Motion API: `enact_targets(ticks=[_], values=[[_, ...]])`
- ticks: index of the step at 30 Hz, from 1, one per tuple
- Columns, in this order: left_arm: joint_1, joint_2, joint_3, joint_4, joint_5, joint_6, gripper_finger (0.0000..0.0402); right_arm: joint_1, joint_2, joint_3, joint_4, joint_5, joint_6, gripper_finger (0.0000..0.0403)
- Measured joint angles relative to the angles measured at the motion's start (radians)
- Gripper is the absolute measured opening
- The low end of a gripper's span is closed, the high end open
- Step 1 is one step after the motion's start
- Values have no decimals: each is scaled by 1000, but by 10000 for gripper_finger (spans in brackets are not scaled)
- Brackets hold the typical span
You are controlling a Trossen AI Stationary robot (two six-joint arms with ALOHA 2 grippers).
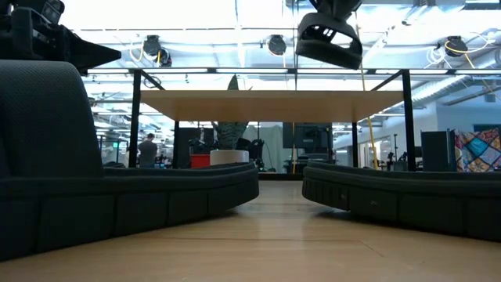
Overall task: Pick and place slides into the shelf
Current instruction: Put the top right black slide on the shelf
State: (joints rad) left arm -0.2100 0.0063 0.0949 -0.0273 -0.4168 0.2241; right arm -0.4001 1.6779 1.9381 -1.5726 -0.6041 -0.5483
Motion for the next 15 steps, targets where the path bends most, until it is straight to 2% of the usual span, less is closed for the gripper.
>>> enact_targets(ticks=[6, 15], values=[[0, 0, 0, 0, 0, 0, 1, -22, 34, -25, 1, -30, -6, 0], [0, 0, 0, 0, 0, 6, 1, -68, 55, -102, 5, 1, 1, 0]])
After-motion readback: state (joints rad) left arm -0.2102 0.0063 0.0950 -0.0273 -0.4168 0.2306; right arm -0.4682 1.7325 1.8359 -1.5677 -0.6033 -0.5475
